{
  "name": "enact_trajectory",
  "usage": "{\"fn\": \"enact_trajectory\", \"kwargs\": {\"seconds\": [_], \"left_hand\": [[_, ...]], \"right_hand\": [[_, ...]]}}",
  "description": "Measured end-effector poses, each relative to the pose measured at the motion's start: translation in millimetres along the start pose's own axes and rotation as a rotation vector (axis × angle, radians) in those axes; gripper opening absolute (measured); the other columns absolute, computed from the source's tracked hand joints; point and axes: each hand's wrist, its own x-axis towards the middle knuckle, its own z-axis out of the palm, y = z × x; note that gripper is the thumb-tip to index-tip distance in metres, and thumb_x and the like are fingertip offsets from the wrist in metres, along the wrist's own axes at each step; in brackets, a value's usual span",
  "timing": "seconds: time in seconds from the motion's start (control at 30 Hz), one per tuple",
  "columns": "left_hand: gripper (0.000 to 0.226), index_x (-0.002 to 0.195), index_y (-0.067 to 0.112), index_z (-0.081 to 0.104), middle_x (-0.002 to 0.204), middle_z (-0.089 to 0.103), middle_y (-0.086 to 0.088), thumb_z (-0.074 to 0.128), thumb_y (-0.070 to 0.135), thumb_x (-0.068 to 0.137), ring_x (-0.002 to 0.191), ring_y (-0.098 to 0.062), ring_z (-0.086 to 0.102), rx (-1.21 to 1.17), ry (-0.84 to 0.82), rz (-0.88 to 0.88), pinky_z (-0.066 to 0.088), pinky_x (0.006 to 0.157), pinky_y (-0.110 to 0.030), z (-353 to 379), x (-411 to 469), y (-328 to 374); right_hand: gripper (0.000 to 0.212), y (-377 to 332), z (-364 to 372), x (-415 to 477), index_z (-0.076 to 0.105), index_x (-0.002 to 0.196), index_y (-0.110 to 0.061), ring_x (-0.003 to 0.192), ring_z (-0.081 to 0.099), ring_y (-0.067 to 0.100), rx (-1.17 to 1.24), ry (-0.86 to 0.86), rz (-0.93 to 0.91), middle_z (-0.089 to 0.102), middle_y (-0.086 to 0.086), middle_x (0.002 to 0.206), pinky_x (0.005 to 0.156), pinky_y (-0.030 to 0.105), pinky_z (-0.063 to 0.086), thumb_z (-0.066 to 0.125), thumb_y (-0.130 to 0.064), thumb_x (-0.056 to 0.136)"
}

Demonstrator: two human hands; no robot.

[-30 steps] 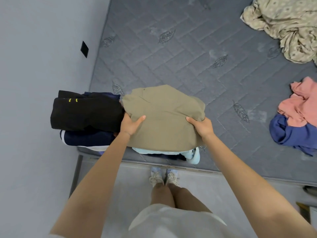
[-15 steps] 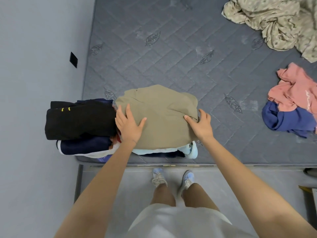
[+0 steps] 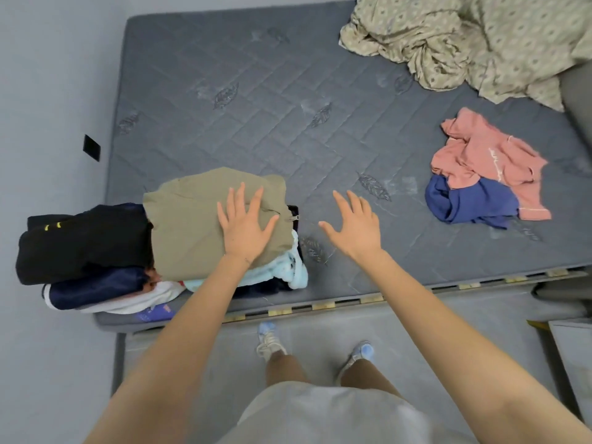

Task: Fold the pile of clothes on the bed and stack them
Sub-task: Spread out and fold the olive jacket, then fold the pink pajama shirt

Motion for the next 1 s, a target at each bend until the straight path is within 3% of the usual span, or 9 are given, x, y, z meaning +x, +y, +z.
{"fn": "enact_trajectory", "kwargs": {"seconds": [0.23,0.5,0.73,1.0], "left_hand": [[0.068,0.153,0.028,0.027,0.164,0.008,-0.007,0.050,0.054,0.094,0.151,-0.030,0.001,0.000,-0.032,0.055,-0.003,0.118,-0.054,40.4,-19.8,136.9],[0.069,0.154,0.027,0.023,0.164,0.005,-0.008,0.044,0.057,0.096,0.151,-0.030,-0.002,0.085,-0.091,0.210,-0.005,0.118,-0.055,82.7,-19.4,268.3],[0.067,0.154,0.029,0.024,0.164,0.010,-0.009,0.042,0.058,0.096,0.151,-0.030,-0.001,0.132,-0.146,0.354,-0.006,0.118,-0.056,113.5,-1.3,343.9],[0.068,0.154,0.029,0.025,0.163,0.012,-0.009,0.044,0.058,0.095,0.150,-0.030,0.001,0.098,-0.188,0.371,-0.008,0.117,-0.054,144.4,44.8,401.7]], "right_hand": [[0.076,119.3,-47.5,-28.3,0.016,0.156,-0.028,0.149,0.011,0.031,-0.081,0.021,-0.014,0.015,0.008,0.163,0.118,0.044,0.017,0.048,-0.058,0.094],[0.076,249.8,-91.4,-52.2,0.013,0.157,-0.027,0.150,0.007,0.032,-0.124,0.005,0.091,0.013,0.009,0.163,0.120,0.047,0.009,0.044,-0.059,0.095],[0.076,325.0,-111.6,-50.0,0.013,0.157,-0.026,0.149,0.010,0.031,-0.122,0.020,0.217,0.016,0.008,0.162,0.119,0.047,0.016,0.044,-0.058,0.096],[0.075,387.0,-128.5,-11.0,0.014,0.157,-0.025,0.149,0.012,0.031,-0.094,0.007,0.289,0.018,0.009,0.161,0.119,0.048,0.015,0.045,-0.057,0.096]]}}
